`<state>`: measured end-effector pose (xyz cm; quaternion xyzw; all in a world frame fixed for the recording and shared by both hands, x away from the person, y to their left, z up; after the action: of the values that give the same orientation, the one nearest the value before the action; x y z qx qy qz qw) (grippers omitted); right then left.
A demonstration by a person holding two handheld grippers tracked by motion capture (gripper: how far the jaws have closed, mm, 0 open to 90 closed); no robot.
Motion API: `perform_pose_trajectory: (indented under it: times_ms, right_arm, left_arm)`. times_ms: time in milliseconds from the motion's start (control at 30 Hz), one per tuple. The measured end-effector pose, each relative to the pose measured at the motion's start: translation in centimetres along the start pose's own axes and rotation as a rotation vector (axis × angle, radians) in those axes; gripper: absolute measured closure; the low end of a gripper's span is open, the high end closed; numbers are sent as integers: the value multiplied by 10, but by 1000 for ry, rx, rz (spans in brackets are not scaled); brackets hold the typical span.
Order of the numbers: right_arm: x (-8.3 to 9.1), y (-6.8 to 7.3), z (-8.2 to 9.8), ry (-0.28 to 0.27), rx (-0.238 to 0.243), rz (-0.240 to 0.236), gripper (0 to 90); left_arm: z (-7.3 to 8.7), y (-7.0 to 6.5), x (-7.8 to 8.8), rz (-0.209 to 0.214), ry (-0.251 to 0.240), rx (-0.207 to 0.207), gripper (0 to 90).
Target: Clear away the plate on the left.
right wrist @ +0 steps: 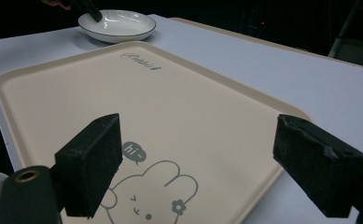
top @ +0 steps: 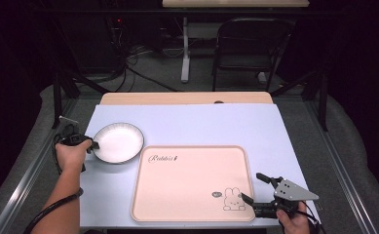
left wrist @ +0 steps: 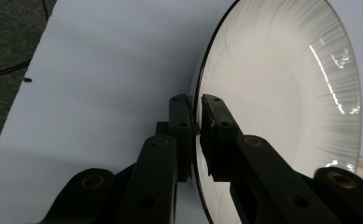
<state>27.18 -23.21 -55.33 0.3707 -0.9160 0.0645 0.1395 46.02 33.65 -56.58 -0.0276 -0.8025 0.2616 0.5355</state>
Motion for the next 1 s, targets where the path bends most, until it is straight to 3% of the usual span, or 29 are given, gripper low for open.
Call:
perform_pose_trajectory:
  times_ms: [133, 700, 1000]
  right_arm:
    - [0, 0, 0, -1, -1, 0, 148]
    - [1, 0, 0, -3, 3, -1, 148]
    - [1, 0, 0, -4, 4, -1, 148]
  left_arm:
    - [-3, -4, 7, 40, -21, 9, 855]
    - [-8, -20, 15, -39, -22, -55, 859]
    - [-12, -27, 21, -58, -38, -85, 854]
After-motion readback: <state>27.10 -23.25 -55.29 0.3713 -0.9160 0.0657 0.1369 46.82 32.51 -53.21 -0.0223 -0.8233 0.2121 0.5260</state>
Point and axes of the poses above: each handheld gripper's, and its own axes: x roughly backward along the jaws, z roughly out of its underside, y roughly to its left, the point moved 6 cm from there along -x, roughly forward along the jaws, and after that the axes turned 1 degree about z, right-handed, at the moved point
